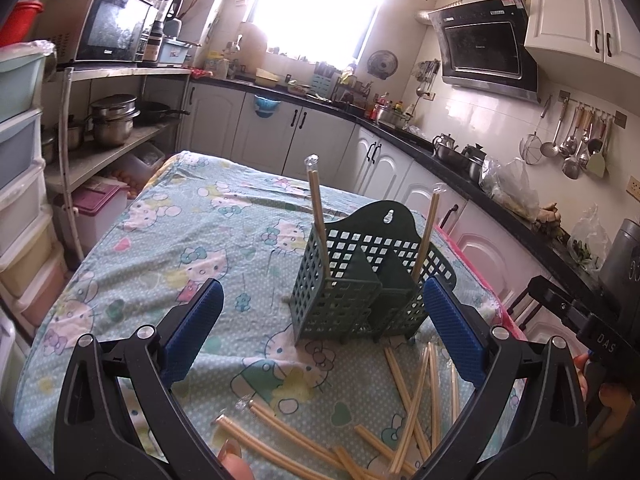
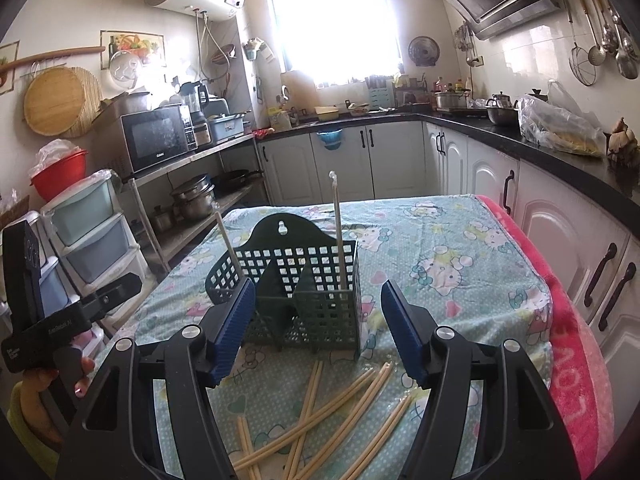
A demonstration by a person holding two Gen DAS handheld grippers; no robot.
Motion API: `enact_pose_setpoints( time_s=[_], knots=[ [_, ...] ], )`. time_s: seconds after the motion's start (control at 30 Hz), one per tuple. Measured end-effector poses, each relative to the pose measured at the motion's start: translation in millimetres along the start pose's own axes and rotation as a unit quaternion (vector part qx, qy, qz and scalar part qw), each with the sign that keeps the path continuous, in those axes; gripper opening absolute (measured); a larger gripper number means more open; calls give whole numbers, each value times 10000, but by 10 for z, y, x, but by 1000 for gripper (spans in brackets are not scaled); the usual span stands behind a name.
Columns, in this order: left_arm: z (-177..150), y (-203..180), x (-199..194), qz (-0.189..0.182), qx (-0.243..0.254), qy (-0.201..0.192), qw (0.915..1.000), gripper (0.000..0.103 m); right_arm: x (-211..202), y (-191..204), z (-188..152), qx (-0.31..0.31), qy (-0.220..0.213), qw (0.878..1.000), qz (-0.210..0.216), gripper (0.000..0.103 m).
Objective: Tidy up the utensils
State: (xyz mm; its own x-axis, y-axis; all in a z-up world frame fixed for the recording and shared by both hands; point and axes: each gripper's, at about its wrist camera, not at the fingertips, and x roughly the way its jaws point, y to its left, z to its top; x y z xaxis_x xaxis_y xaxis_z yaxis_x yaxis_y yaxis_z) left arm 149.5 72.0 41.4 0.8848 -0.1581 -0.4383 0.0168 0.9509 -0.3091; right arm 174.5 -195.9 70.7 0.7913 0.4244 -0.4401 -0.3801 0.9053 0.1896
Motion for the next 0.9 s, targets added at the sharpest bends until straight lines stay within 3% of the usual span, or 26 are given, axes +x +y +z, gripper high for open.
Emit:
enact_pose_setpoints(
  time_s=[0.5, 0.77, 0.9],
  knots=[
    [-289, 175, -19, 168, -195, 394, 9989, 92, 51, 69, -228, -104, 387, 9991, 163, 63],
    [-458, 178, 27, 48, -212, 715, 9972, 92, 129, 44, -337, -89, 629, 9979, 147, 62],
    [-550, 141, 78, -57, -176, 940, 9954, 80, 166, 7, -382, -57, 742, 9972, 115, 62]
  ],
)
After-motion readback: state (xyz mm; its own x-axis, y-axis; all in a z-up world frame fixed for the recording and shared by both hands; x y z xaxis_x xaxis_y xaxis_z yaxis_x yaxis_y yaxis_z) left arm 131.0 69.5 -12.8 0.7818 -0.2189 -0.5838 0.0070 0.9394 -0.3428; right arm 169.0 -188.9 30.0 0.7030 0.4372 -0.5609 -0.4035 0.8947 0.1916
